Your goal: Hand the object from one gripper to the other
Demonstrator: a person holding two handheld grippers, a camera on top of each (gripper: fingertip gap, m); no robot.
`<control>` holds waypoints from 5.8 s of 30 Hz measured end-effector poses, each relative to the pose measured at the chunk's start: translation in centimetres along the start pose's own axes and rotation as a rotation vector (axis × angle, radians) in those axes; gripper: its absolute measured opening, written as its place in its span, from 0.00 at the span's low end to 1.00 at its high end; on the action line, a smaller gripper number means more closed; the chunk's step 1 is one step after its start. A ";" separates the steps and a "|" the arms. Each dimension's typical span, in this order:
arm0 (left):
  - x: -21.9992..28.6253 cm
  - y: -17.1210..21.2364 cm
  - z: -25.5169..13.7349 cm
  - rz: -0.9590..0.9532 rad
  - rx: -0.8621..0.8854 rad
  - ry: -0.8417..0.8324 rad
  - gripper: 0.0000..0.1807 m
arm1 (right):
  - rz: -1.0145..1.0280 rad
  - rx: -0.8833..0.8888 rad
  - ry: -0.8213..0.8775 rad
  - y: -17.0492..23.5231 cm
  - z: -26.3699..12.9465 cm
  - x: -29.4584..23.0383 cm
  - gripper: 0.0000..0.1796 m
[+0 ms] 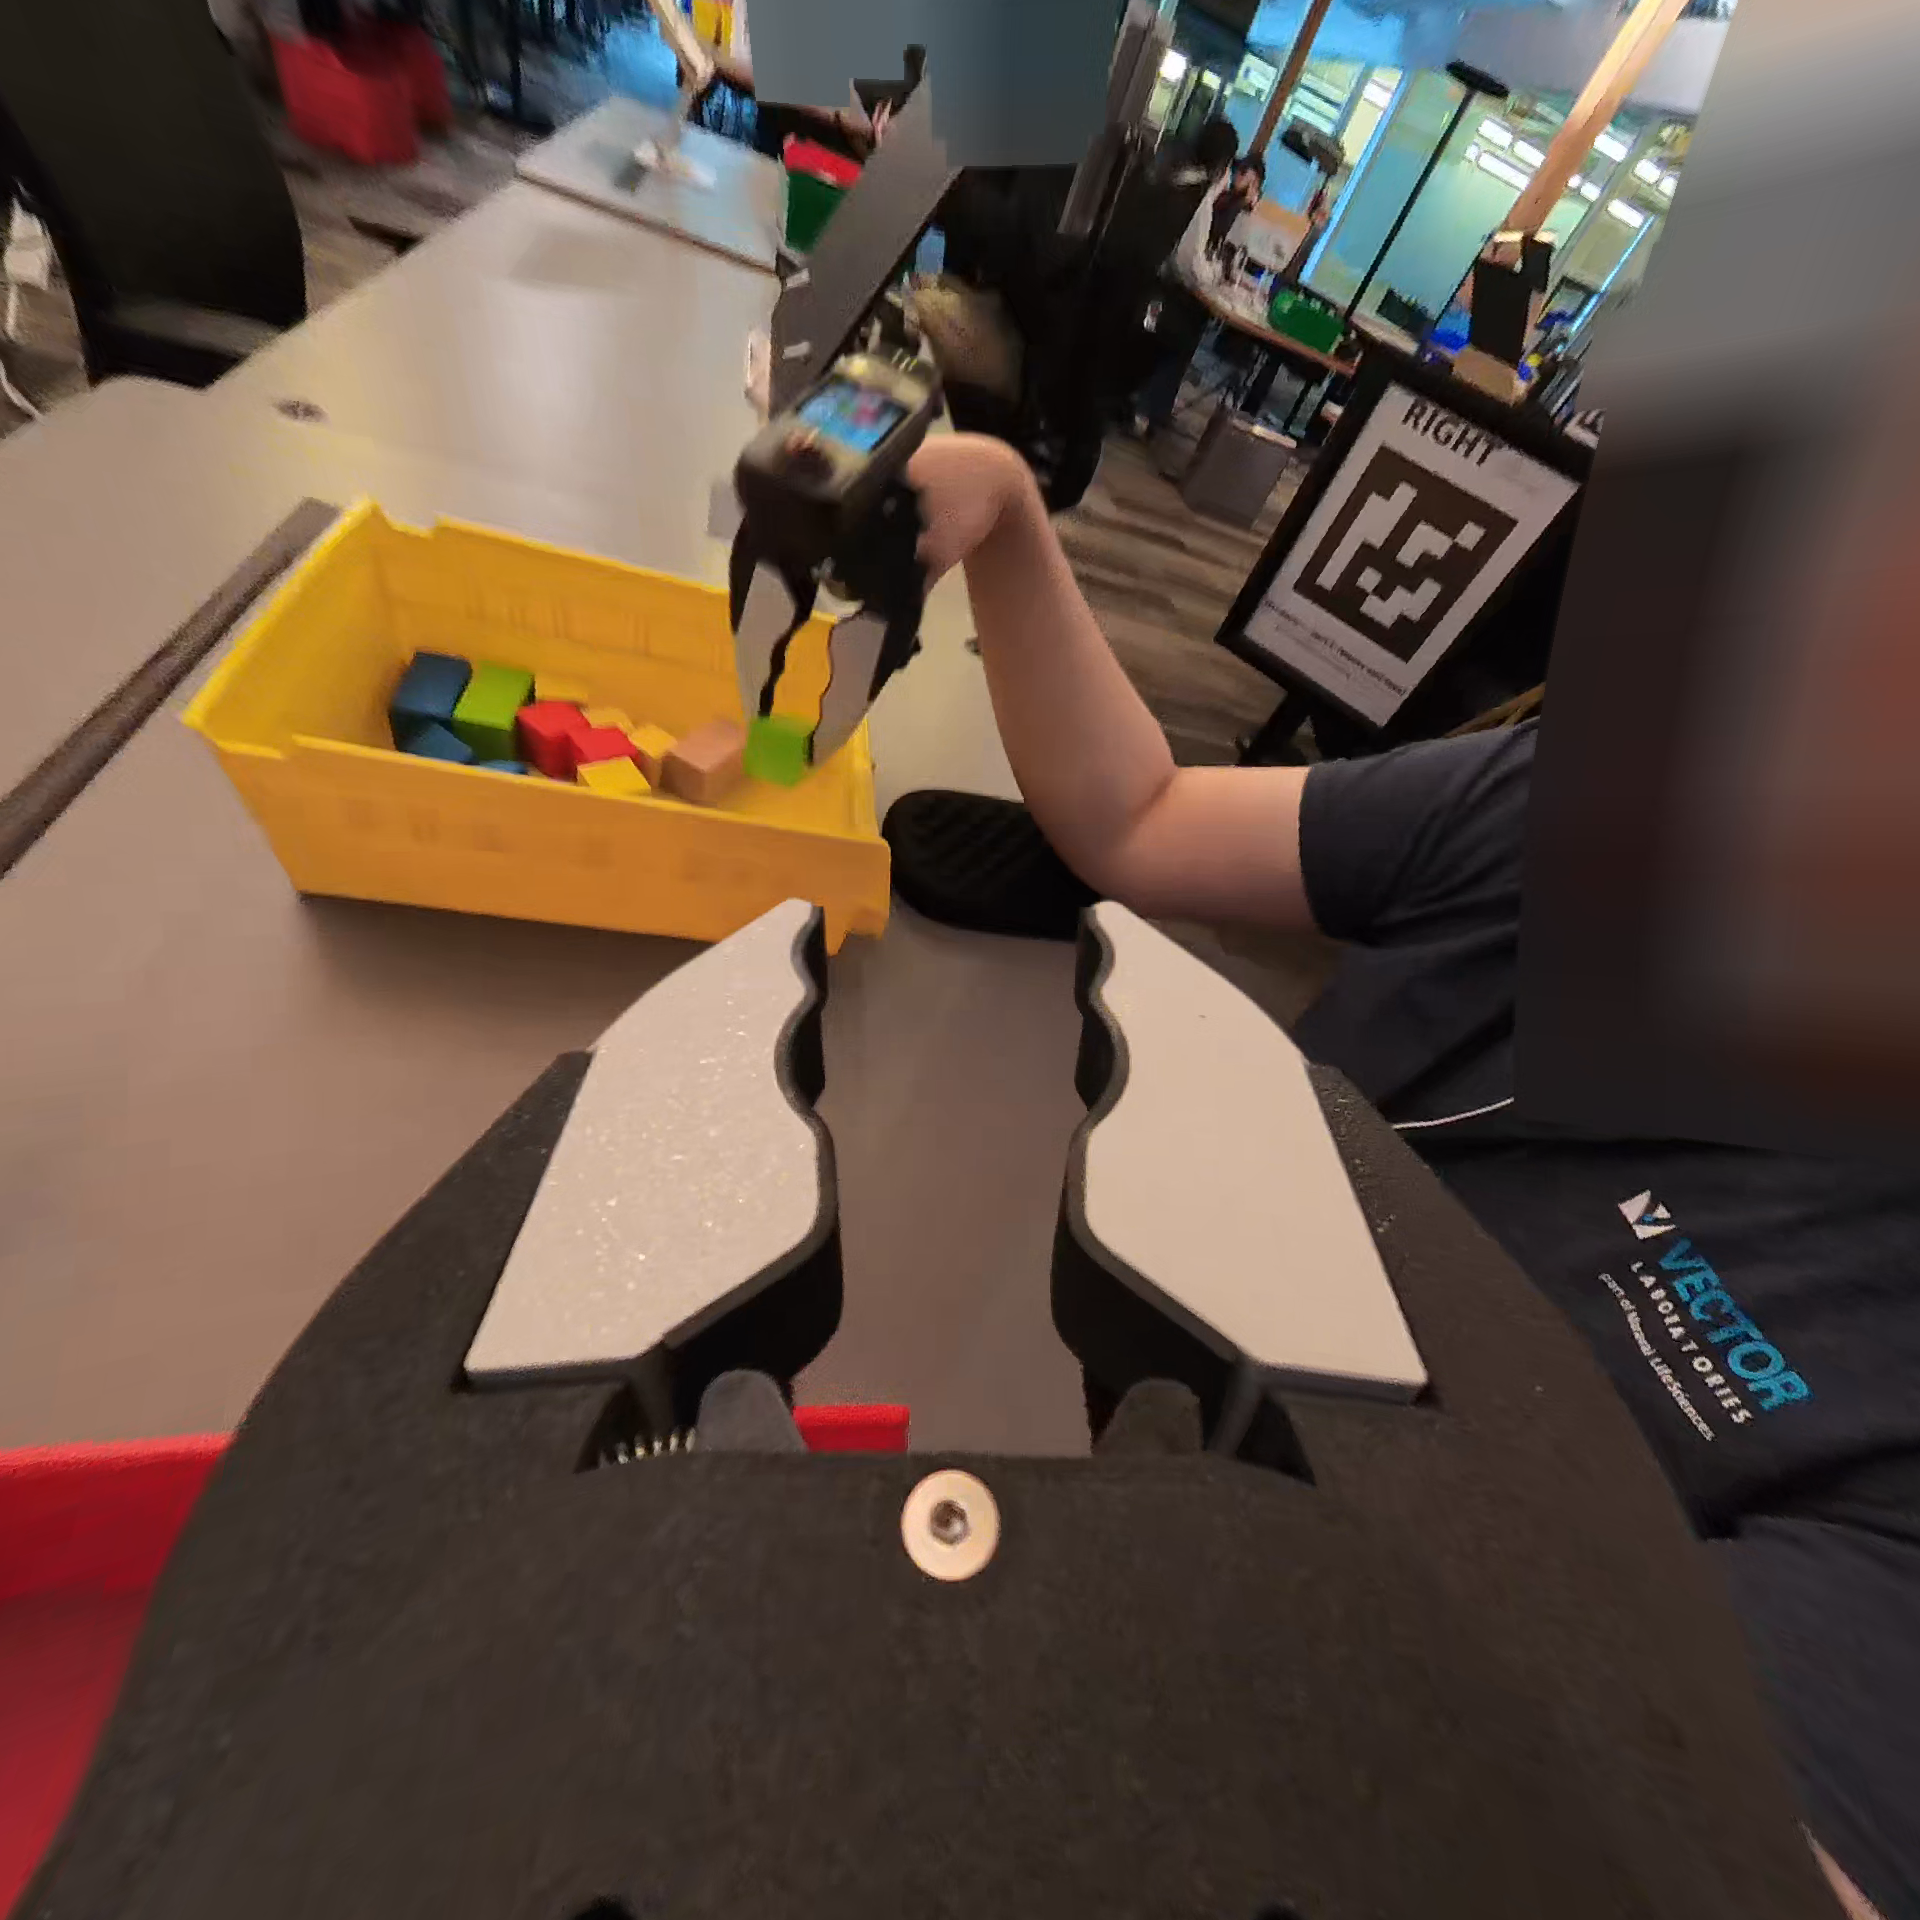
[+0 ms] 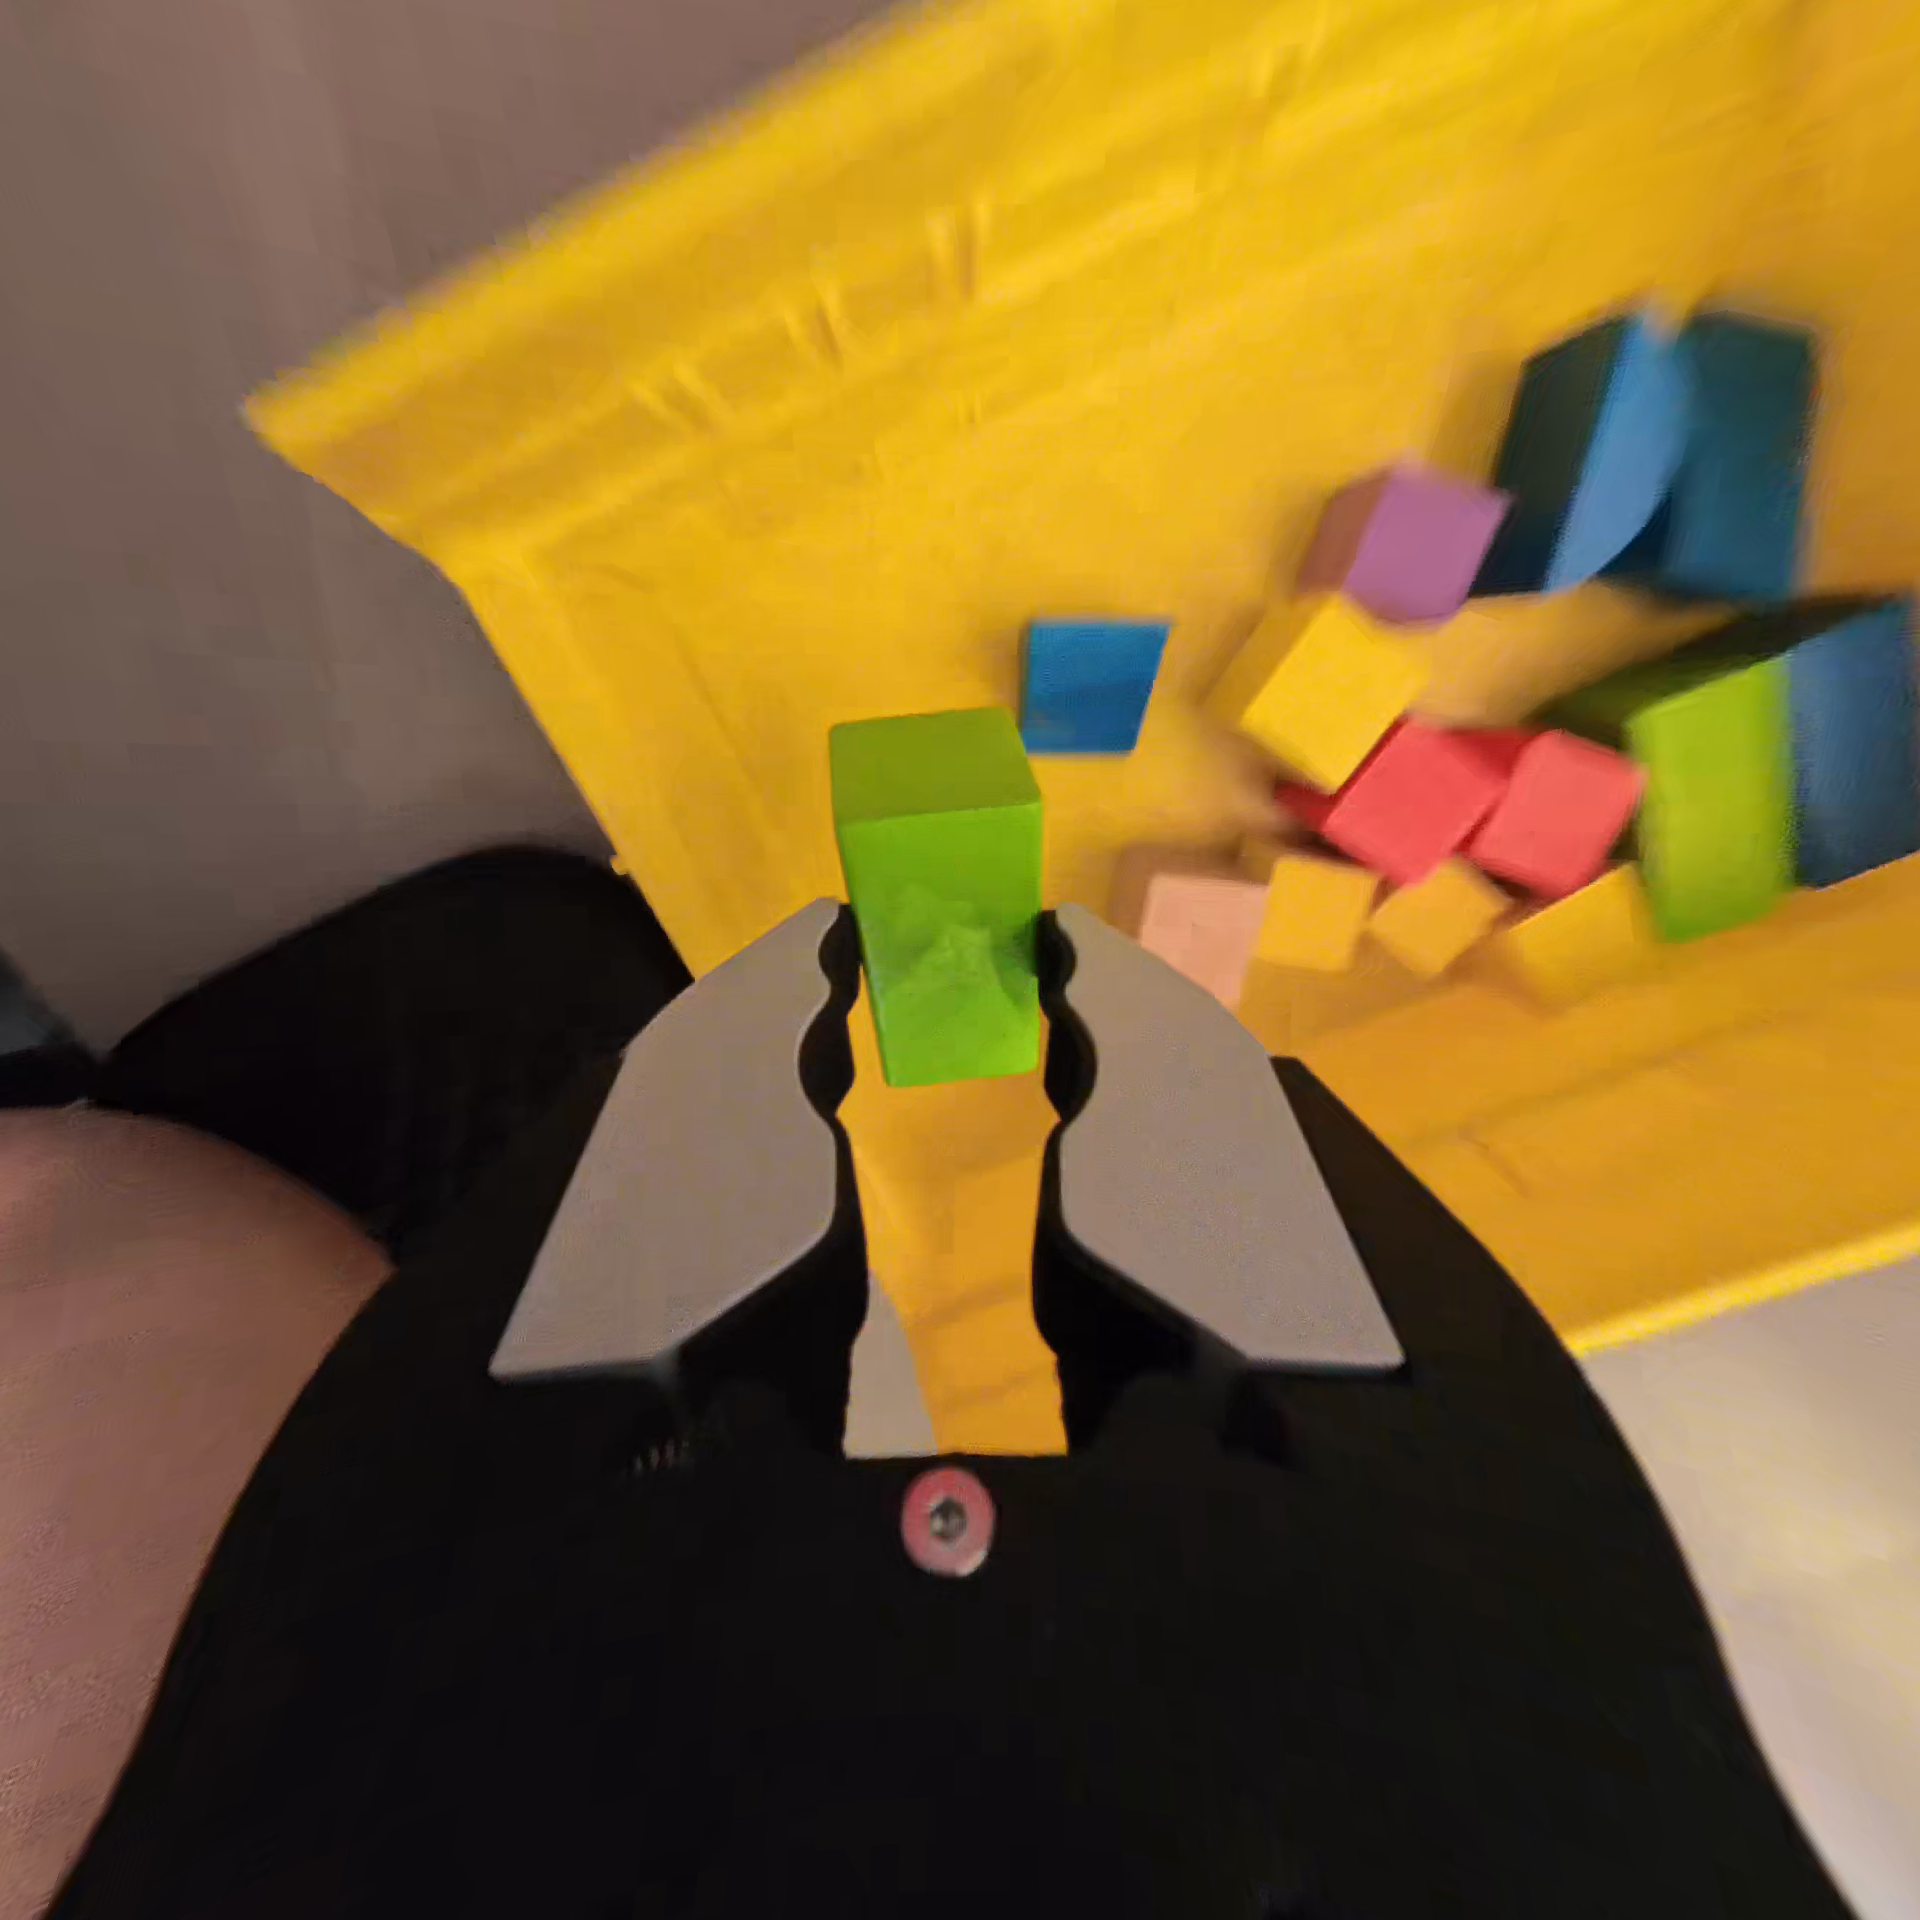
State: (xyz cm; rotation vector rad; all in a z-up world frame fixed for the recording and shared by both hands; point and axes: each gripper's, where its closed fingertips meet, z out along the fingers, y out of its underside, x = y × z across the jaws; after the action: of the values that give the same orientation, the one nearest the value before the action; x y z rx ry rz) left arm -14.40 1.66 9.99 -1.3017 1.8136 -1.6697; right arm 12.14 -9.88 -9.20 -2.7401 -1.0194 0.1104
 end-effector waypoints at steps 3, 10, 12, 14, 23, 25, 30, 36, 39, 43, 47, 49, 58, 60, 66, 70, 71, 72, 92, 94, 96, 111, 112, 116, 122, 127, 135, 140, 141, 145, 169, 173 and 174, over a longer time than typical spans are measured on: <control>0.4 0.1 -0.4 0.012 -0.004 -0.007 0.24 | 0.070 -0.105 -0.054 1.6 2.3 0.7 0.19; 3.2 -0.7 -0.8 -0.026 0.036 0.133 0.24 | 0.137 -0.328 -0.014 3.9 4.3 1.9 0.19; 3.6 -0.7 -0.8 0.006 0.025 0.129 0.24 | 0.135 -0.349 0.008 3.9 4.4 2.2 0.19; 4.1 -0.6 -0.8 0.026 0.015 0.125 0.24 | 0.127 -0.361 0.020 3.7 4.5 2.3 0.19; 5.2 -0.8 -1.3 0.046 0.026 0.138 0.23 | 0.120 -0.429 0.051 3.7 5.2 2.6 0.19; 5.1 -0.8 -1.3 0.046 0.024 0.127 0.23 | 0.128 -0.433 0.055 3.7 5.2 2.6 0.19; 4.9 -0.7 -1.5 0.050 0.020 0.112 0.24 | 0.170 -0.396 0.044 3.5 5.1 2.5 0.20; 3.4 -1.3 -3.2 0.069 0.070 -0.012 0.26 | 0.170 -0.319 0.082 2.9 3.7 2.5 0.20; -0.1 -1.8 -5.3 0.109 0.126 -0.260 0.29 | 0.158 -0.265 0.134 2.5 2.0 2.6 0.20; -5.5 -1.3 -9.4 0.189 0.205 -0.634 0.28 | 0.117 -0.124 0.254 1.2 -1.3 3.0 0.20; -10.6 1.5 -12.9 0.006 0.163 -0.890 0.27 | 0.088 -0.035 0.394 0.5 -4.2 3.7 0.20; -13.2 4.1 -13.9 -0.133 0.077 -0.983 0.27 | 0.077 -0.017 0.421 0.3 -4.8 3.7 0.20; -22.8 16.3 -17.2 -0.477 -0.358 -1.393 0.39 | 0.051 -0.054 0.410 0.3 -4.1 3.6 0.20; -23.6 17.6 -16.9 -0.523 -0.374 -1.393 0.42 | 0.054 -0.061 0.408 0.4 -4.0 3.6 0.20; -24.8 19.6 -17.3 -0.577 -0.383 -1.438 0.45 | 0.049 -0.070 0.397 0.5 -3.9 3.5 0.20; -25.4 20.6 -17.4 -0.617 -0.396 -1.459 0.45 | 0.047 -0.081 0.390 0.5 -3.7 3.4 0.20; -25.5 21.0 -17.3 -0.628 -0.405 -1.457 0.46 | 0.044 -0.084 0.386 0.5 -3.7 3.3 0.20; -25.6 21.3 -17.3 -0.638 -0.415 -1.457 0.46 | 0.039 -0.086 0.379 0.5 -3.5 3.2 0.20; -26.1 22.6 -18.0 -0.636 -0.533 -1.527 0.39 | 0.016 -0.107 0.351 0.6 -3.1 2.8 0.19; -25.8 22.6 -17.5 -0.633 -0.550 -1.488 0.39 | 0.014 -0.114 0.347 0.7 -3.0 2.8 0.19; -25.1 22.7 -16.6 -0.617 -0.615 -1.407 0.39 | 0.010 -0.117 0.344 0.6 -2.9 2.7 0.18; -21.9 22.4 -12.1 -0.400 -0.777 -1.038 0.39 | -0.010 -0.118 0.317 0.4 -2.4 2.4 0.17; -22.0 22.3 -12.1 -0.404 -0.766 -1.043 0.39 | -0.011 -0.118 0.316 0.4 -2.4 2.4 0.17; -22.4 22.5 -12.1 -0.426 -0.758 -1.058 0.40 | -0.008 -0.126 0.312 0.6 -2.3 2.4 0.17; -22.7 22.4 -11.8 -0.432 -0.736 -1.055 0.39 | -0.005 -0.141 0.300 0.8 -2.0 2.2 0.14; -22.2 22.4 -11.7 -0.462 -0.739 -1.020 0.39 | 0.000 -0.135 0.290 0.5 -1.9 2.1 0.13; -20.8 20.0 -11.6 -0.526 -0.573 -0.914 0.39 | -0.026 -0.056 0.364 -1.2 -3.0 3.0 0.13; -17.7 12.6 -10.4 -0.282 -0.386 -0.845 0.39 | -0.025 0.258 0.350 -7.1 -5.3 2.7 0.13; -16.9 10.8 -9.8 -0.183 -0.363 -0.849 0.39 | -0.001 0.349 0.311 -8.9 -6.0 2.3 0.13; -13.4 4.9 -5.1 0.132 -0.318 -0.807 0.39 | 0.103 0.709 0.107 -16.0 -9.4 0.4 0.14; -6.9 2.0 8.2 0.544 -0.432 -0.692 0.39 | 0.419 0.954 -0.842 -24.8 -8.1 -5.7 0.19; -7.1 2.1 8.2 0.550 -0.429 -0.708 0.39 | 0.412 0.948 -0.819 -24.7 -7.8 -5.4 0.19; -7.1 2.0 8.2 0.557 -0.420 -0.713 0.38 | 0.414 0.945 -0.803 -24.6 -7.7 -5.2 0.19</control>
State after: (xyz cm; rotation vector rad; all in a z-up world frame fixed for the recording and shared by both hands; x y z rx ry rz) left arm -5.24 2.18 3.90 -1.1677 1.8491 -0.4590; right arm -6.37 3.49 3.83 -1.9212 -0.3079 1.4211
